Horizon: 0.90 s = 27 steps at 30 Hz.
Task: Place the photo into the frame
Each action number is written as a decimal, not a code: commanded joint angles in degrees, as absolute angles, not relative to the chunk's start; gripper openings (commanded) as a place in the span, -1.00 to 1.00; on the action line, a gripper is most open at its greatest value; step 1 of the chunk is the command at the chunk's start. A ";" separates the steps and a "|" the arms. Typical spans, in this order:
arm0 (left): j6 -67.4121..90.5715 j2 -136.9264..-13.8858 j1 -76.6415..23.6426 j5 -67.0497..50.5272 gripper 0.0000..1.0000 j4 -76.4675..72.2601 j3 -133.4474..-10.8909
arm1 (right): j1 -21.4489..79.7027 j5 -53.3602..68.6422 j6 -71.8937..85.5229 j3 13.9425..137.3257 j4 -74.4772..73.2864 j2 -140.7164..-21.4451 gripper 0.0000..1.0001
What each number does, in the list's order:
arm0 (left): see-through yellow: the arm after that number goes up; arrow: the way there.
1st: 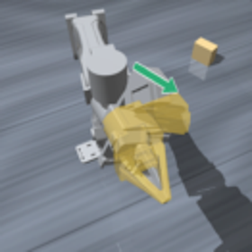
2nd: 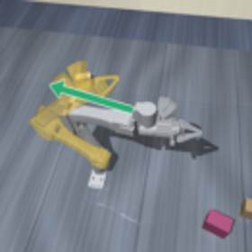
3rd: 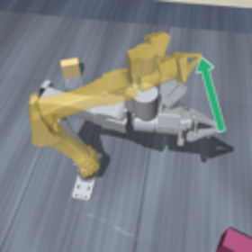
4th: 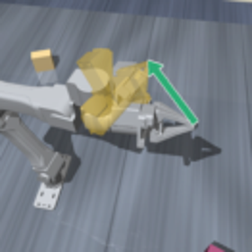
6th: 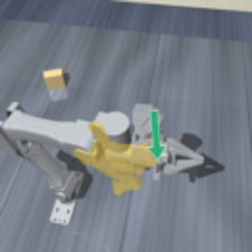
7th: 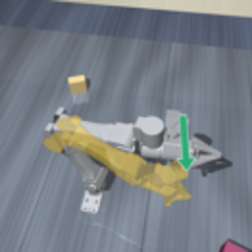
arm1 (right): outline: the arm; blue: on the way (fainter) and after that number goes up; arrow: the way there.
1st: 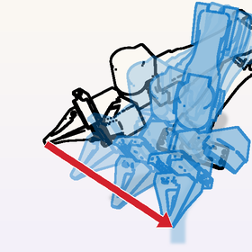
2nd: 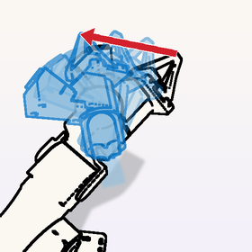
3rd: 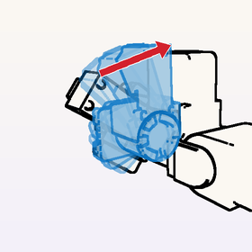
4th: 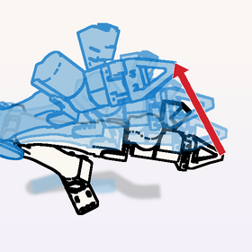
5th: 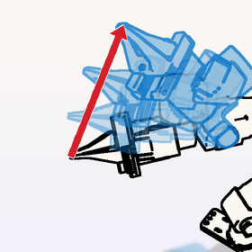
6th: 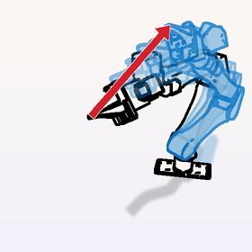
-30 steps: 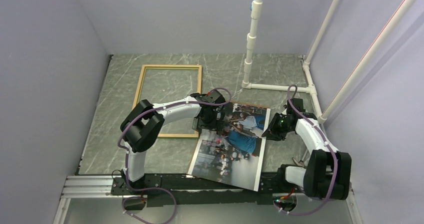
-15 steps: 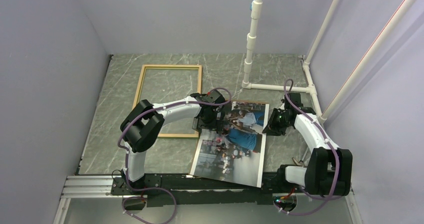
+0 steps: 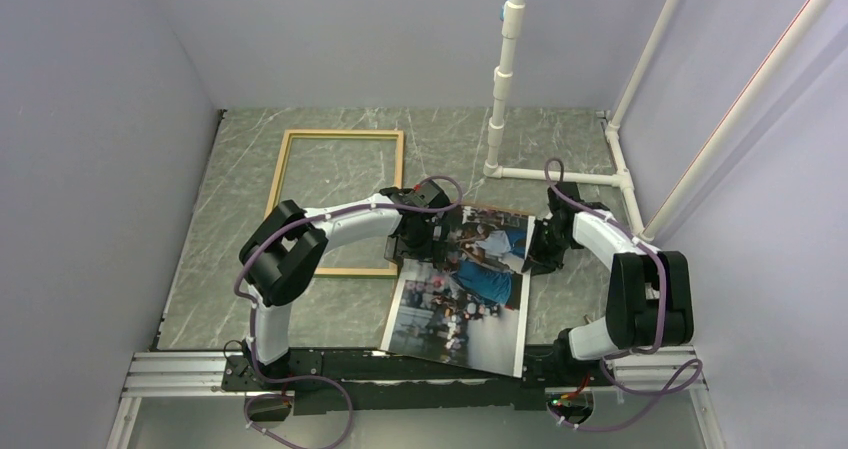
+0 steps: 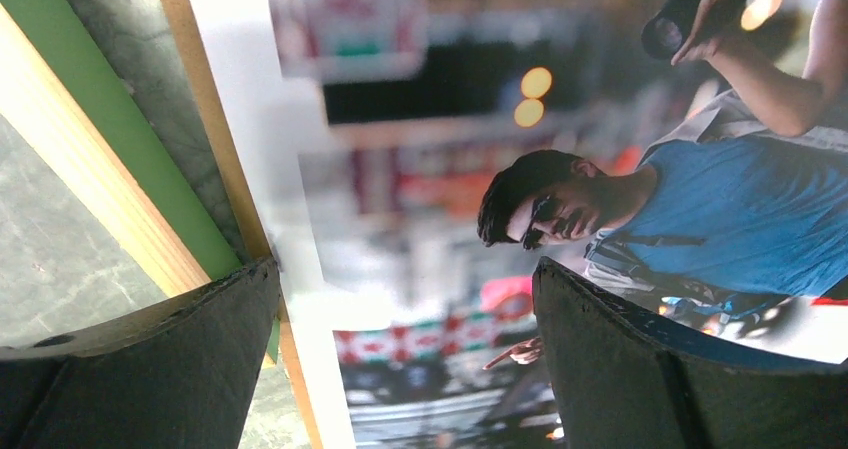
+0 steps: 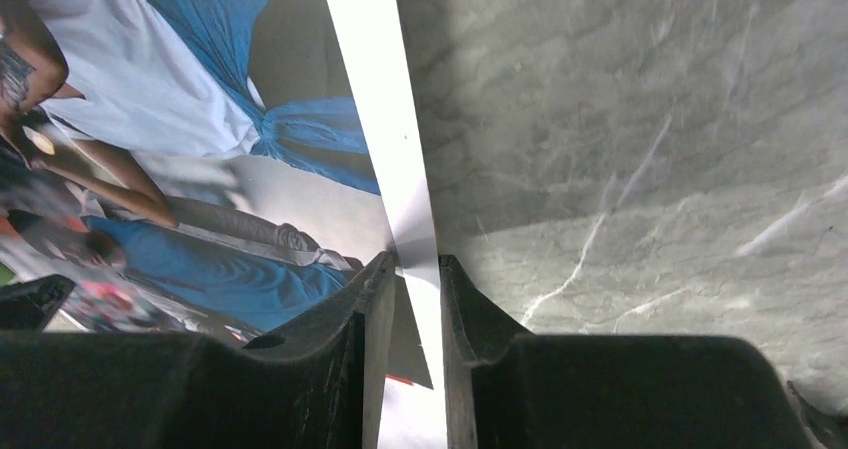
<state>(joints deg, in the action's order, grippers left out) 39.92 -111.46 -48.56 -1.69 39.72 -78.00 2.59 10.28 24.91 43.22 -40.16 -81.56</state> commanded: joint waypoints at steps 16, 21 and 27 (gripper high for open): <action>42.28 -114.96 -49.40 -9.57 0.99 25.59 -74.88 | 4.56 14.42 27.07 50.87 -35.96 -79.92 0.07; 42.54 -115.20 -49.47 -9.94 0.99 24.69 -74.45 | 4.53 16.62 27.87 47.98 -34.09 -77.83 0.04; 42.54 -115.10 -49.41 -9.84 0.99 25.13 -74.33 | 4.34 14.74 27.44 46.50 -31.76 -81.53 -0.02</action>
<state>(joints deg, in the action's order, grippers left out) 40.34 -110.85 -48.38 -4.95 34.28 -76.82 4.19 14.68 27.20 46.78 -34.44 -79.33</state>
